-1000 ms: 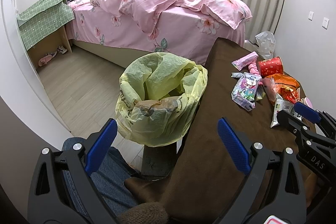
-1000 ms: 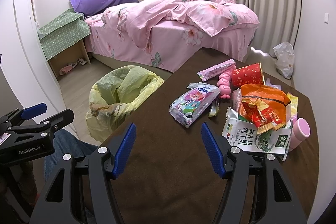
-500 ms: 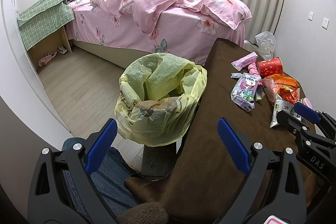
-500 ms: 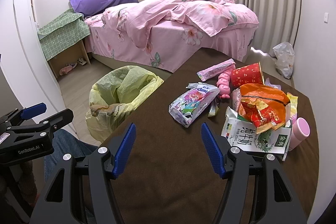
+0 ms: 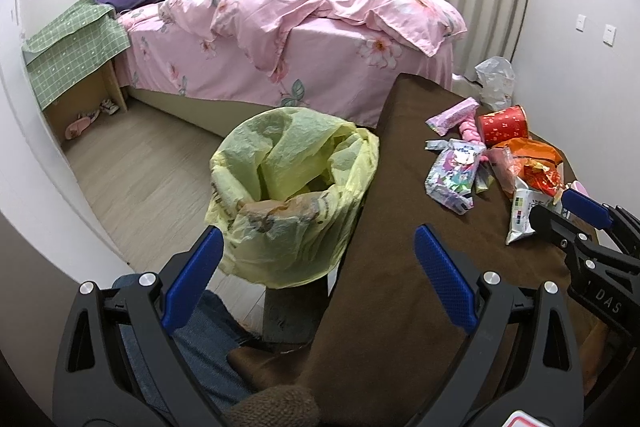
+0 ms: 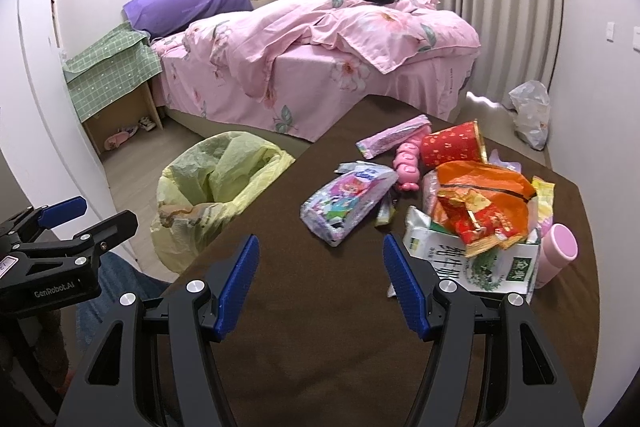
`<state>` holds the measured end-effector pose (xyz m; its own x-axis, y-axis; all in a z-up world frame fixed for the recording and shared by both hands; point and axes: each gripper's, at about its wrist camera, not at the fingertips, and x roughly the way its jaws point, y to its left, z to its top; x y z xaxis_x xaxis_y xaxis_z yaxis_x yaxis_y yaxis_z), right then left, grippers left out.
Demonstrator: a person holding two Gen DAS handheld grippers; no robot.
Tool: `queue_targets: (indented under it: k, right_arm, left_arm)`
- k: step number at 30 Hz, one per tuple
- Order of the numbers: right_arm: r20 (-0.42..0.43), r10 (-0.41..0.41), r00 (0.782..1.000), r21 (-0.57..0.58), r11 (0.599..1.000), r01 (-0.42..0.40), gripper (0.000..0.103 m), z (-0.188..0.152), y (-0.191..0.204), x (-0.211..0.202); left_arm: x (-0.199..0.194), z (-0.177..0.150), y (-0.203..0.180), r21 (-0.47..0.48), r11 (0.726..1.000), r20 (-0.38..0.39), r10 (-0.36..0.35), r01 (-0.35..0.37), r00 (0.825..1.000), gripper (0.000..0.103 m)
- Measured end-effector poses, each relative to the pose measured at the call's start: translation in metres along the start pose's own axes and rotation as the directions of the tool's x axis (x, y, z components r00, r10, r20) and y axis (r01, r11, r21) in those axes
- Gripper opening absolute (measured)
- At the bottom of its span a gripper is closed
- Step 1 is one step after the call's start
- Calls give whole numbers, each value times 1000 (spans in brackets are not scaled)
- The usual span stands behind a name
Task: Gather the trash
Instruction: 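Reach the left tool to the Kleenex pack while the right tool approaches the snack bag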
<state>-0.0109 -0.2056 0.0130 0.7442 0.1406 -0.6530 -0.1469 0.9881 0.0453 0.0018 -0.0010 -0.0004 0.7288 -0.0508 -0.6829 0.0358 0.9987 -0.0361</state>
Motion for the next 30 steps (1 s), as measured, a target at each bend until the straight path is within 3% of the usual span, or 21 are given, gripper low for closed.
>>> queue_targets:
  k: [10,17,20,24,30]
  right_arm:
    - [15,-138,990,76,988,136,61,-12,-61,-3]
    - [-11,-227,974,148,963,227,61,-31,-116,-5]
    - [-32,-231,972,180,956,233,61,-40,-136,-3]
    - [-58,-205,977,195,958,212,61,-47,-155,6]
    - [-62,-204,977,173,962,212,61,-40,-167,26]
  left_arm:
    - [32,4,-33,72,988,20,-135,133,991,94]
    - [86,17,-65,119,968,-83,-211,220,974,94]
    - [107,27,-73,99,959,-139,-251,265,958,94]
    - [109,35,-82,131,955,-110,-252,266,961,94]
    - [126,36,-81,110,953,-139,-267,283,954,94]
